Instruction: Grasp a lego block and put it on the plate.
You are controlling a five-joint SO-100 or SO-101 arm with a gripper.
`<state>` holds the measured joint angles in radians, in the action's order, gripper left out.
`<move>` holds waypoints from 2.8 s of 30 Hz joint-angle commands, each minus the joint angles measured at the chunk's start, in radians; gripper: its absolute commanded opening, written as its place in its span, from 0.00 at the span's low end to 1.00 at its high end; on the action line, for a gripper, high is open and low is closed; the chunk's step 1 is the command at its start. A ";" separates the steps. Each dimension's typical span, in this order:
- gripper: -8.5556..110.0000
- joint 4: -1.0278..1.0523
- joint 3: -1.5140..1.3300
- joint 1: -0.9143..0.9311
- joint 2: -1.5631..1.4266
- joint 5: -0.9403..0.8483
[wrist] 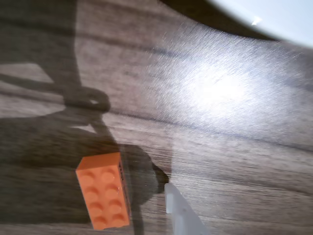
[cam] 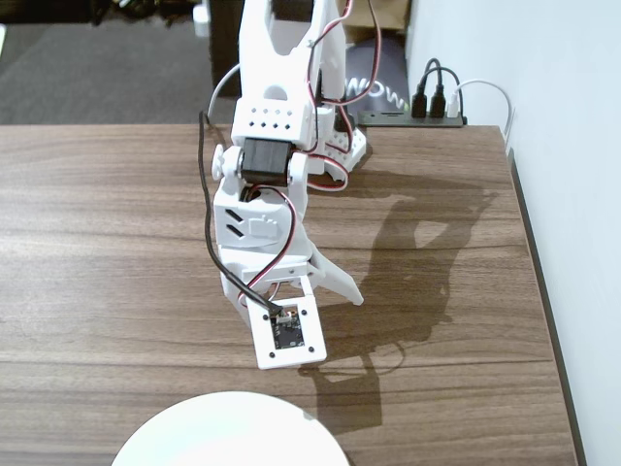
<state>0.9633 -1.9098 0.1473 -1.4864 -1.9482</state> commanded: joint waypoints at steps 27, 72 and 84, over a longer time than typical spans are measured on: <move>0.28 -0.002 0.028 -0.032 0.006 0.031; 0.14 -0.101 0.023 0.006 -0.201 0.143; 0.13 -0.310 0.021 -0.008 -0.272 0.304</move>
<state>0.6857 -1.9113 0.1473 -1.7043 -1.6613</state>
